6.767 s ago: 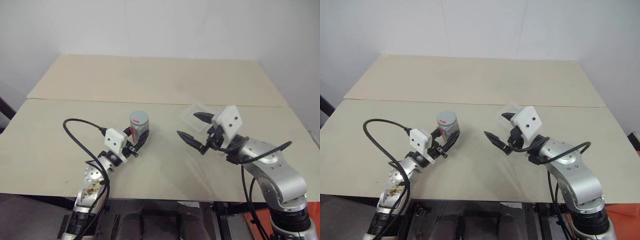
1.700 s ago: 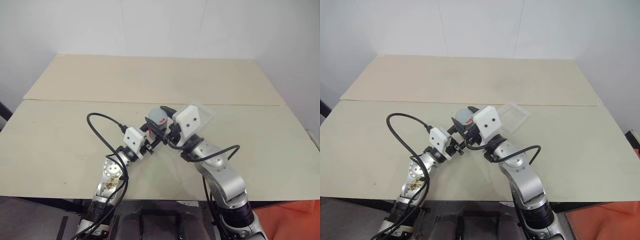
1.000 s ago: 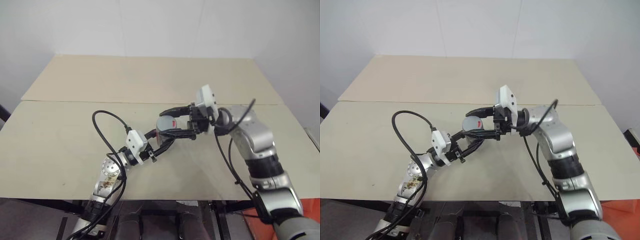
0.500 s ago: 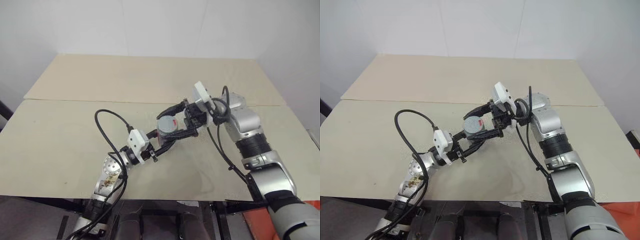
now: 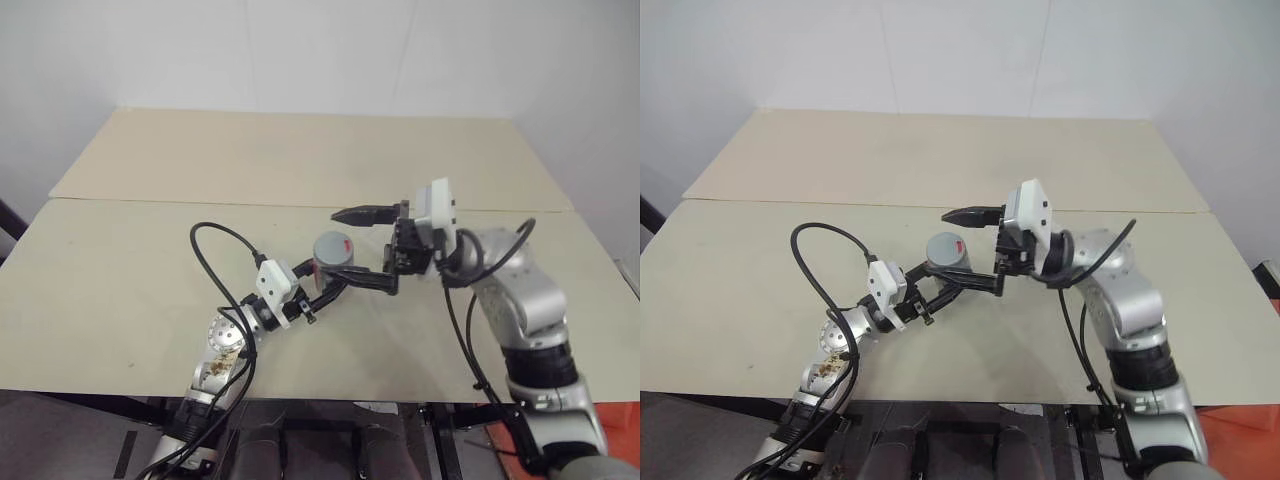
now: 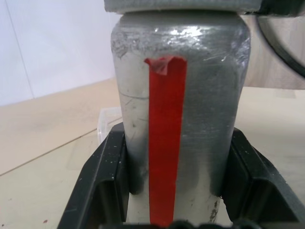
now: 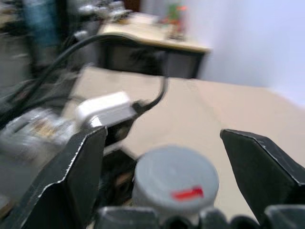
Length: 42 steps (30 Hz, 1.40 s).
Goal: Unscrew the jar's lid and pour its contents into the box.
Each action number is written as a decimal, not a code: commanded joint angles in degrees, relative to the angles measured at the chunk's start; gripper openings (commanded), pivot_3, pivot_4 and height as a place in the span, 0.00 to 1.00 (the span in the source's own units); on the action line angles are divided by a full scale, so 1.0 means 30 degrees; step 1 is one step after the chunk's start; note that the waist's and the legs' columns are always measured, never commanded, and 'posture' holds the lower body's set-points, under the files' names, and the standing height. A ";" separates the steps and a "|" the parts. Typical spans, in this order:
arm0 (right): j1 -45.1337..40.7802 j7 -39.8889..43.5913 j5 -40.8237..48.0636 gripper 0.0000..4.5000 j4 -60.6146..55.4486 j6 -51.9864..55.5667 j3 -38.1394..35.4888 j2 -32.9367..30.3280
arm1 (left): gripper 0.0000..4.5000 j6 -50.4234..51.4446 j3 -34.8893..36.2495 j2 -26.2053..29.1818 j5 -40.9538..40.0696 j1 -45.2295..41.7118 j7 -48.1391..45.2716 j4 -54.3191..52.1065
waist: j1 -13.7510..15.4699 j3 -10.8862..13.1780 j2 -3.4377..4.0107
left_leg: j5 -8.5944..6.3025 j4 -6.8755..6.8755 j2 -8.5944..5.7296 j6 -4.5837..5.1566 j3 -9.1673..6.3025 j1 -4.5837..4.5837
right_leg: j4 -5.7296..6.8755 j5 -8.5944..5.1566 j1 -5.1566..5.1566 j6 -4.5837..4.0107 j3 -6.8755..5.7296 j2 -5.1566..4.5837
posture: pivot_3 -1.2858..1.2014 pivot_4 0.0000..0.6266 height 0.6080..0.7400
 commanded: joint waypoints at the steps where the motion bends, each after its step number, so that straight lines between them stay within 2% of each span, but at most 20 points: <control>1: 0.0496 -0.3380 -0.1171 0.99 -0.2261 0.0605 0.0515 0.0818 | 0.47 -0.0368 -0.0119 -0.0308 0.0119 -0.0348 0.0185 -0.0139 | 0.0009 0.0000 0.0000 | 0.0000 0.0002 -0.0001 0.0000 0.0000 0.0001 | -0.0003 0.0000 0.0006 0.0001 -0.0002 0.0000 | 0.52 0.24 1.00; 7: 0.0827 -0.6949 -0.2539 0.99 -0.2547 0.0768 0.1204 0.2739 | 0.47 -0.0394 -0.0138 -0.0509 0.0165 -0.0486 0.0060 -0.0094 | 0.0009 0.0000 0.0000 | 0.0000 0.0006 -0.0008 0.0001 0.0001 -0.0001 | -0.0006 -0.0001 0.0006 0.0001 -0.0002 0.0002 | 0.52 0.24 1.00; 22: 0.1561 -0.6607 -0.3094 0.99 -0.2123 -0.0324 0.1020 0.1323 | 0.47 -0.0388 0.0408 -0.0448 -0.0136 -0.0087 0.0315 -0.0589 | -0.0012 0.0000 -0.0001 | 0.0000 0.0003 -0.0007 0.0002 -0.0003 -0.0002 | -0.0018 -0.0001 0.0012 0.0003 -0.0003 0.0004 | 0.52 0.24 1.00; 34: 0.2104 -0.5873 -0.2419 0.99 -0.2208 -0.0799 0.0230 0.0237 | 0.47 -0.0587 0.0870 -0.0149 -0.0138 0.0100 0.0486 -0.0437 | -0.0008 0.0000 -0.0001 | 0.0000 0.0003 -0.0007 0.0002 -0.0003 -0.0002 | -0.0019 -0.0002 0.0013 0.0003 -0.0003 0.0003 | 0.52 0.24 1.00; 38: 0.1858 -0.5863 -0.0653 0.99 -0.2781 0.0489 -0.0392 0.0404 | 0.47 -0.0687 0.0846 -0.0155 -0.0012 0.0084 0.0442 -0.0361 | -0.0005 0.0000 -0.0001 | 0.0000 0.0003 -0.0007 0.0002 -0.0003 -0.0002 | -0.0020 -0.0002 0.0013 0.0003 -0.0003 0.0003 | 0.52 0.24 1.00; 42: 0.1480 -0.6508 -0.0619 0.99 -0.3048 0.0888 0.0686 0.1231 | 0.47 -0.0815 0.0676 -0.0435 0.0132 -0.0124 0.0513 -0.0276 | -0.0081 0.0000 0.0000 | 0.0000 0.0001 -0.0002 0.0002 -0.0006 -0.0002 | -0.0016 -0.0001 0.0009 0.0002 -0.0003 0.0008 | 0.52 0.24 1.00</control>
